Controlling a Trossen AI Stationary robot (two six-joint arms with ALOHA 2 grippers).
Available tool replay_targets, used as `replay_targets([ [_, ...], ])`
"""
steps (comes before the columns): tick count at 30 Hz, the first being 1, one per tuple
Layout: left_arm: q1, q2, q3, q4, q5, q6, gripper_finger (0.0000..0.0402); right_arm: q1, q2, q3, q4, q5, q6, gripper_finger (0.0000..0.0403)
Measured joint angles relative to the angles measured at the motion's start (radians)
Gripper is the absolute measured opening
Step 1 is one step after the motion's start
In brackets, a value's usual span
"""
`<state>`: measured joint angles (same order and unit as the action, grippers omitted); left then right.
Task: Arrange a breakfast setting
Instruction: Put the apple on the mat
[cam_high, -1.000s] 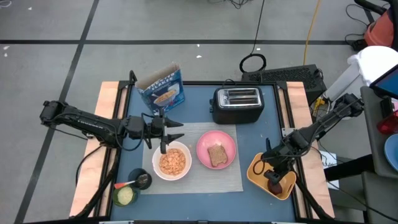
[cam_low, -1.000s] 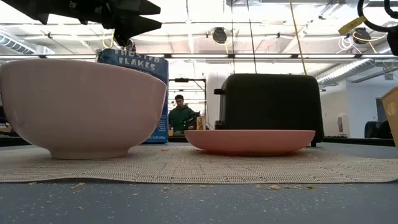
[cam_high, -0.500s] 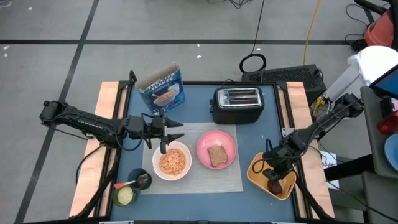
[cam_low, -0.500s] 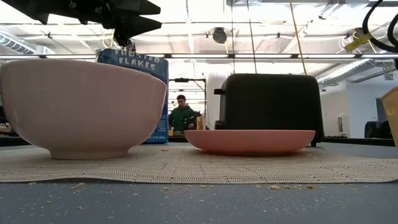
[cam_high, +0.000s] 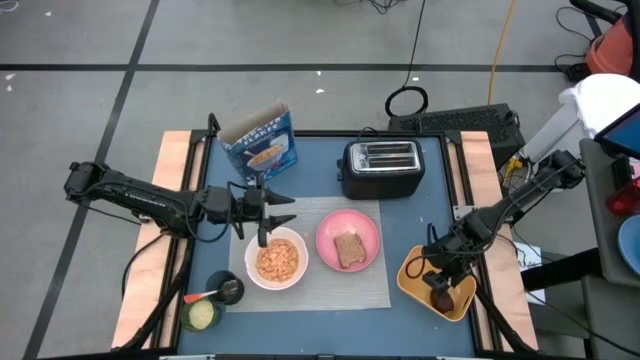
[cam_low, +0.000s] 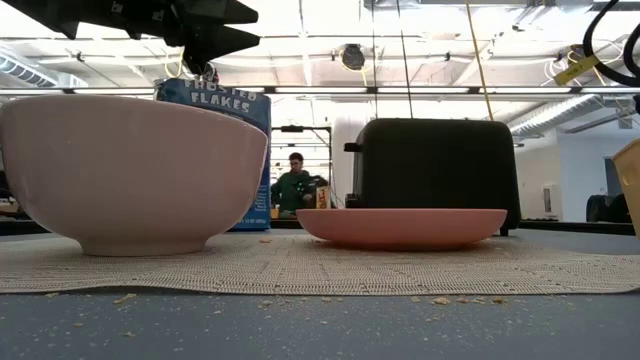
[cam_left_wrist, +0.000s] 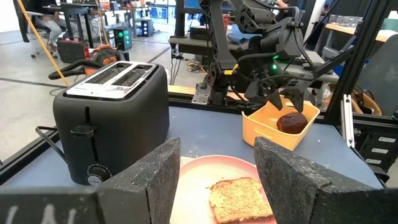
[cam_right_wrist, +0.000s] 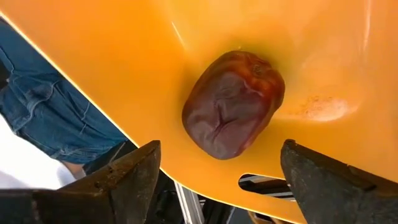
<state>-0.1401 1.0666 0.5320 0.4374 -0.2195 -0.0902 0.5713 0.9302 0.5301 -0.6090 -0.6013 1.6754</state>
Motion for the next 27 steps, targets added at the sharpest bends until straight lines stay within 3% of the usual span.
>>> replay_targets([
  [12,0.0,0.0,0.0,0.0,0.0,0.0,0.0212,0.0,0.0,0.0,0.051,0.078,-0.03,0.0325],
  [27,0.0,0.0,0.0,0.0,0.0,0.0,0.0211,0.088,0.008,0.0,0.041,0.093,0.204,0.0325],
])
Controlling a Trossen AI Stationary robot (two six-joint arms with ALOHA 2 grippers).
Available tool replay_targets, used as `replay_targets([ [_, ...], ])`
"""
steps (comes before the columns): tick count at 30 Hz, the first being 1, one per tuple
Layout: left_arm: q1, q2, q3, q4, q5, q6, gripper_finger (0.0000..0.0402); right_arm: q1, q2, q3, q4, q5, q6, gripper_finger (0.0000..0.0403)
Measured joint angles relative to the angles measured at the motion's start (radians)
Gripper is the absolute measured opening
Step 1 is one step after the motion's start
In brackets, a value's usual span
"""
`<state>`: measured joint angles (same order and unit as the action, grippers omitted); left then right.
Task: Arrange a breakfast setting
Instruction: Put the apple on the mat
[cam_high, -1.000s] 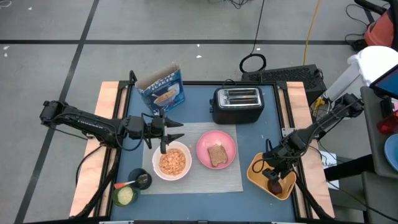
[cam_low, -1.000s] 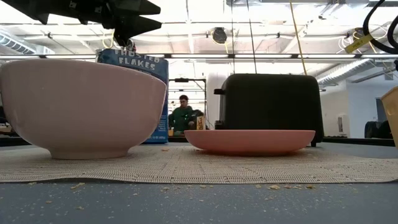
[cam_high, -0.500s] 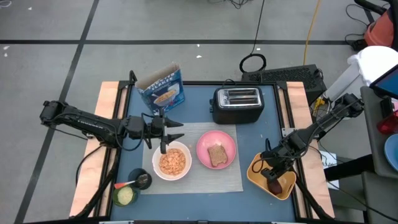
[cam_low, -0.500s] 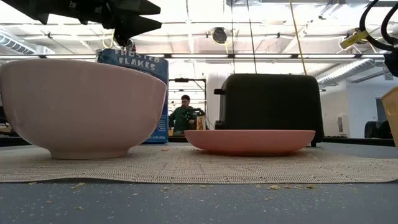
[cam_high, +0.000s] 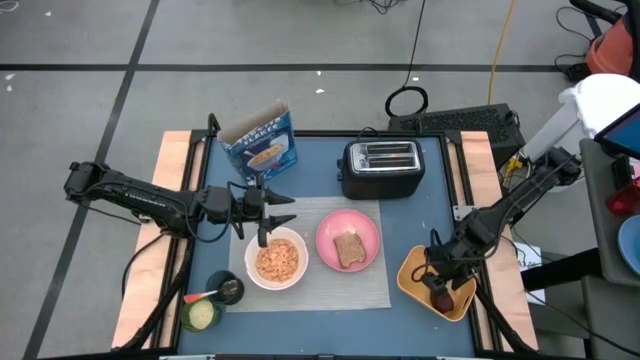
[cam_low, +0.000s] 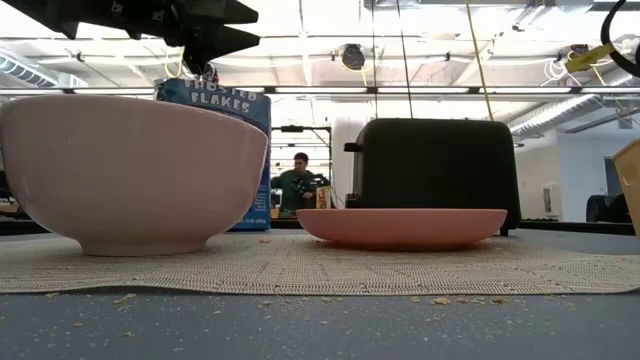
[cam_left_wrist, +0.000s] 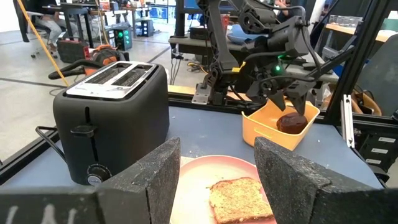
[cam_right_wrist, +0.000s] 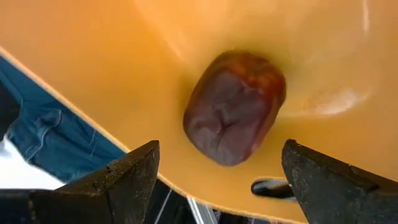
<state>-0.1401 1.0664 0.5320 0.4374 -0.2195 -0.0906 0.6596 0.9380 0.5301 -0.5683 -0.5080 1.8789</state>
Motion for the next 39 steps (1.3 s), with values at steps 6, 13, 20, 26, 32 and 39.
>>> replay_targets([
  [6,0.0,0.0,0.0,0.0,0.0,0.0,0.0211,0.023,0.051,0.0,0.008,0.04,0.022,0.0325],
  [13,0.0,0.0,0.0,0.0,0.0,0.0,0.0211,0.043,0.127,0.0,0.03,0.038,0.022,0.0325],
  [20,0.0,0.0,0.0,0.0,0.0,0.0,0.0211,0.045,0.184,0.0,0.043,0.037,0.012,0.0325],
  [26,0.0,0.0,0.0,0.0,0.0,0.0,0.0211,0.045,0.198,0.0,0.058,0.037,-0.006,0.0317],
  [32,0.0,0.0,0.0,0.0,0.0,0.0,0.0211,0.045,0.198,0.0,0.065,0.036,-0.006,0.0269],
  [39,0.0,0.0,0.0,0.0,0.0,0.0,0.0211,0.045,0.198,0.0,0.064,0.036,-0.006,0.0214],
])
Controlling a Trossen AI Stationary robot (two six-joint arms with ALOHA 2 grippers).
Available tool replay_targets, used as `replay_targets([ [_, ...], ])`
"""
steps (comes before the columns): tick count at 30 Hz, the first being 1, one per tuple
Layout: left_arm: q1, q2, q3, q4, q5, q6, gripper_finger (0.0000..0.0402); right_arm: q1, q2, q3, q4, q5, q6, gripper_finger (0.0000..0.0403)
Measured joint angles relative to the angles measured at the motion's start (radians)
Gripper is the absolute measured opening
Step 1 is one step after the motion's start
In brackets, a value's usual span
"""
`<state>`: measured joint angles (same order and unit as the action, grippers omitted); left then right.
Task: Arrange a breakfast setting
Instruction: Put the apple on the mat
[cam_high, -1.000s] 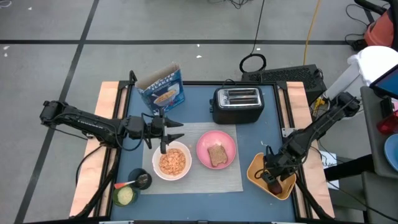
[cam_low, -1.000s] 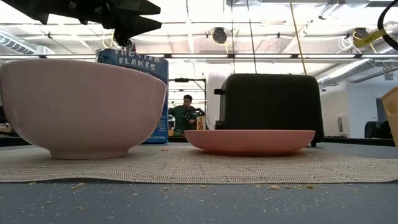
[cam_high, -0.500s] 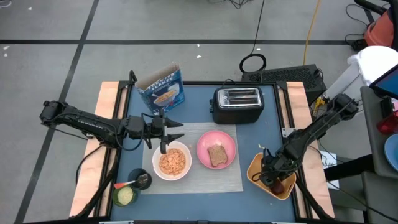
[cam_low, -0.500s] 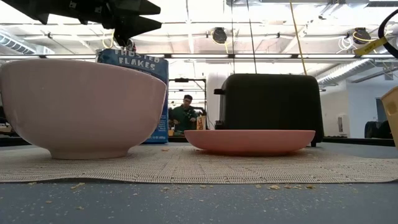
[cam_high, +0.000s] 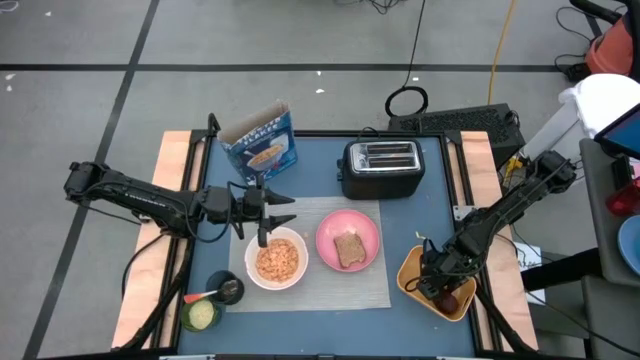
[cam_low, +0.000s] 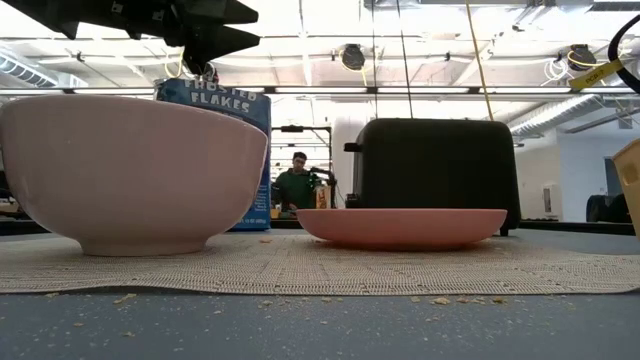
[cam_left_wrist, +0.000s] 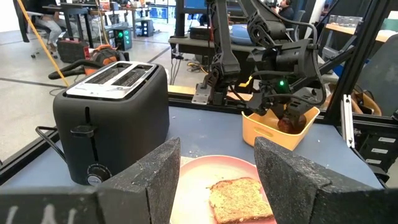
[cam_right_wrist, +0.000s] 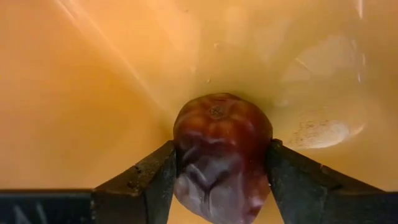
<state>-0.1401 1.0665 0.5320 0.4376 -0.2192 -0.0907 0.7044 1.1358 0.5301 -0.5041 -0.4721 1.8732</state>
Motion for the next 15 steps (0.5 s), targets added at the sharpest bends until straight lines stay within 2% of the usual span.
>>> replay_targets([
  [8,0.0,0.0,0.0,0.0,0.0,0.0,0.0212,0.0,-0.005,0.0,0.0,-0.002,0.0,0.0216],
  [15,0.0,0.0,0.0,0.0,0.0,0.0,0.0211,-0.003,-0.063,0.0,-0.001,-0.002,0.008,0.0215],
])
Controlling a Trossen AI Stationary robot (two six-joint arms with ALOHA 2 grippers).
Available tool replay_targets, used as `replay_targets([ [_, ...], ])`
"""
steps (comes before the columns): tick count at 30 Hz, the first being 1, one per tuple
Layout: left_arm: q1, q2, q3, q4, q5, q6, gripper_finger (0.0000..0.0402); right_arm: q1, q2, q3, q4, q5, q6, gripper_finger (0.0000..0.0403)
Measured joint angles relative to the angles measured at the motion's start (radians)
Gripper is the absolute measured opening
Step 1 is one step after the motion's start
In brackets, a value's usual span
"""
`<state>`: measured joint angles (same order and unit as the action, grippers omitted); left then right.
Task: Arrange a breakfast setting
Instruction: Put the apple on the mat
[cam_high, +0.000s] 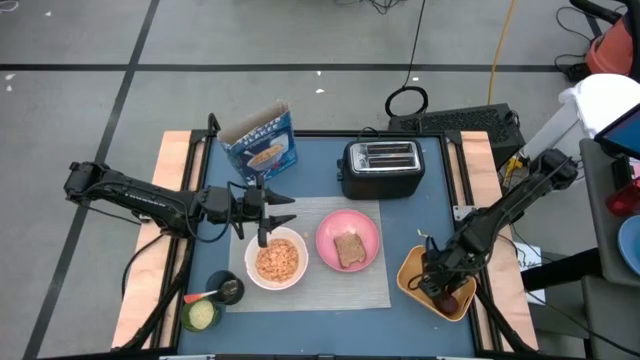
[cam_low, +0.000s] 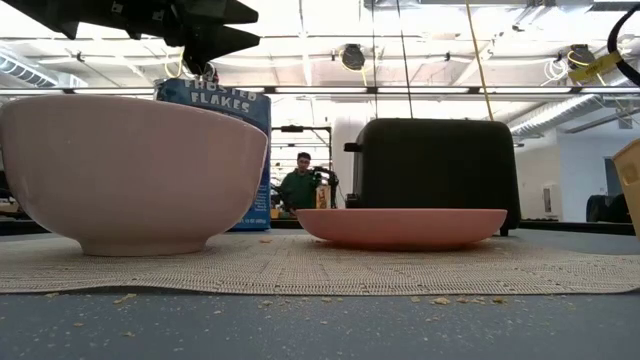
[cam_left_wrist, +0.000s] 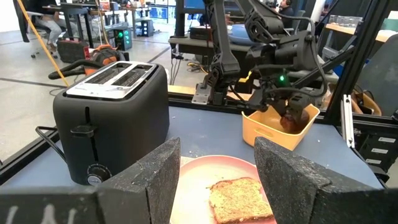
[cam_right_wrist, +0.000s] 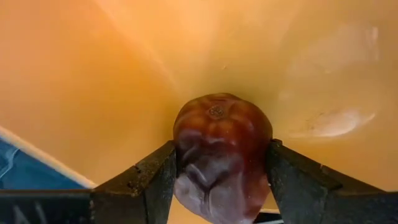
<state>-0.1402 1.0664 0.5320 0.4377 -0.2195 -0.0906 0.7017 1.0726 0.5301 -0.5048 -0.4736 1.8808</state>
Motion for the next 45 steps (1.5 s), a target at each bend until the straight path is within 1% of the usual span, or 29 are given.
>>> replay_targets([
  [5,0.0,0.0,0.0,0.0,0.0,0.0,0.0211,-0.004,-0.071,0.0,-0.005,0.002,0.004,0.0215],
  [16,0.0,0.0,0.0,0.0,0.0,0.0,0.0211,-0.056,-0.241,0.0,-0.058,0.009,0.014,0.0215],
  [23,0.0,0.0,0.0,0.0,0.0,0.002,0.0211,-0.102,-0.335,0.0,-0.053,0.098,0.023,0.0215],
  [26,0.0,0.0,0.0,0.0,0.0,0.006,0.0212,-0.126,-0.371,0.0,-0.016,0.189,0.026,0.0215],
  [28,0.0,0.0,0.0,0.0,0.0,0.007,0.0211,-0.142,-0.392,0.0,0.019,0.27,0.023,0.0215],
  [30,0.0,0.0,0.0,0.0,0.0,0.007,0.0211,-0.157,-0.408,0.0,0.058,0.376,0.012,0.0215],
  [35,0.0,0.0,0.0,0.001,0.0,0.007,0.0211,-0.191,-0.418,0.0,0.19,0.685,-0.065,0.0215],
  [38,0.0,0.0,0.0,0.009,0.0,0.008,0.0211,-0.212,-0.412,0.0,0.287,0.828,-0.147,0.0215],
  [41,0.0,0.0,0.0,0.036,0.0,0.031,0.0212,-0.234,-0.403,-0.01,0.41,0.924,-0.252,0.0215],
  [45,0.0,0.007,0.0,0.11,-0.006,0.109,0.0211,-0.27,-0.377,-0.056,0.654,1.033,-0.377,0.0215],
])
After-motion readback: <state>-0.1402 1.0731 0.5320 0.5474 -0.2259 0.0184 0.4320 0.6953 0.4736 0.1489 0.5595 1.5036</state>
